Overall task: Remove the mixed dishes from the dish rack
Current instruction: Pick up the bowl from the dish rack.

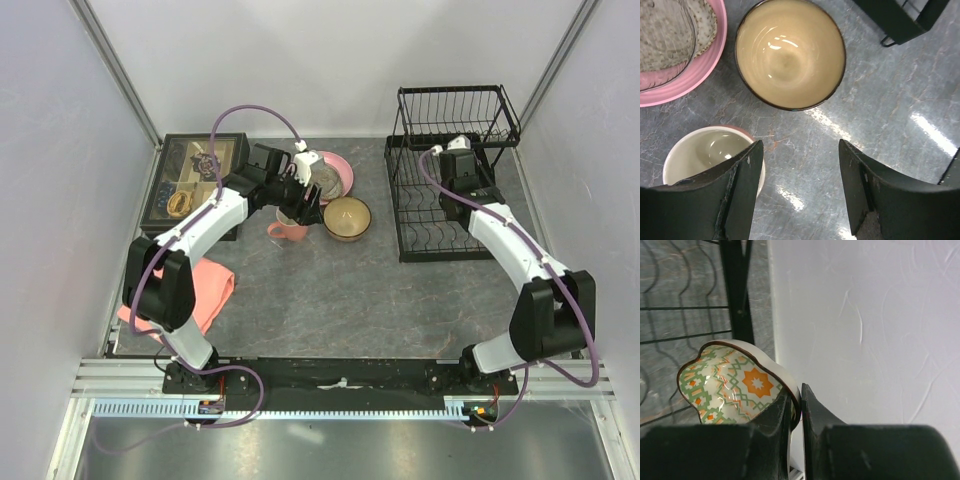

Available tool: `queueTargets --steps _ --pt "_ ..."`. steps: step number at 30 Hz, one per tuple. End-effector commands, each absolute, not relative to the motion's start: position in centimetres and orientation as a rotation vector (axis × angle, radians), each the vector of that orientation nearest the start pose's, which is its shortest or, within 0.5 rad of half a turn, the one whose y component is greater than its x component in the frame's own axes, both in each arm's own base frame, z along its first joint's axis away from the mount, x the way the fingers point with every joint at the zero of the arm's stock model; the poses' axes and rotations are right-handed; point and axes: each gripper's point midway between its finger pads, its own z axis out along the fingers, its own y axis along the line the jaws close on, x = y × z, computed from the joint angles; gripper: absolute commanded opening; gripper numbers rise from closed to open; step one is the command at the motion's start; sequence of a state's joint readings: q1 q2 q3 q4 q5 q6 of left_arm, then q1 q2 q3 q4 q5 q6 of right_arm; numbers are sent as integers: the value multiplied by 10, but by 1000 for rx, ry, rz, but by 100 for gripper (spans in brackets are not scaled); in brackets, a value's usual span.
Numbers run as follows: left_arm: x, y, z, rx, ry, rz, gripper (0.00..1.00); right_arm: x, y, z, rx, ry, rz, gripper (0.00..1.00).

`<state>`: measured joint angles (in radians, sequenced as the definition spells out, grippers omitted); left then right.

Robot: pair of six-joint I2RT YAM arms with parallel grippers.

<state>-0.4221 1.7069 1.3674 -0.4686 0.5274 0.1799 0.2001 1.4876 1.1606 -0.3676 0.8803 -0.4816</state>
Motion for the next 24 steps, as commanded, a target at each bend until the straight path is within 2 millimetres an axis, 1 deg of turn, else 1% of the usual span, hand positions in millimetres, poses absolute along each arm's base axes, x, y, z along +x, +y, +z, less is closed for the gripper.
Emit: queueTargets --steps 1,3,6,8,10,13,14,15,16,18,20,24 --pt "364 -263 205 889 2054 -815 69 375 -50 250 -227 2123 -981 0" --pt "362 -265 211 877 2049 -836 69 373 -40 255 -242 2123 -913 0" --pt "360 -269 218 858 2044 -875 69 372 -19 259 -296 2118 -811 0" --pt "359 -272 224 844 2039 -900 69 371 -2 261 -340 2114 -744 0" --pt "359 -276 228 836 2034 -917 69 371 18 263 -377 2107 -634 0" --pt "358 -282 235 813 2017 -940 69 372 40 268 -432 2092 -529 0" --pt "357 -284 235 802 2017 -954 69 372 44 272 -443 2081 -520 0" --pt "356 -286 235 803 2018 -956 69 373 48 271 -460 2079 -514 0" --pt "356 -288 239 801 2003 -960 69 373 53 272 -482 2072 -512 0" --pt "351 -291 237 795 2006 -976 69 373 59 272 -504 2065 -507 0" --pt "352 -295 241 783 1990 -982 69 373 68 275 -529 2049 -471 0" --pt "354 -309 245 785 1986 -987 69 371 90 277 -584 2026 -374 0"
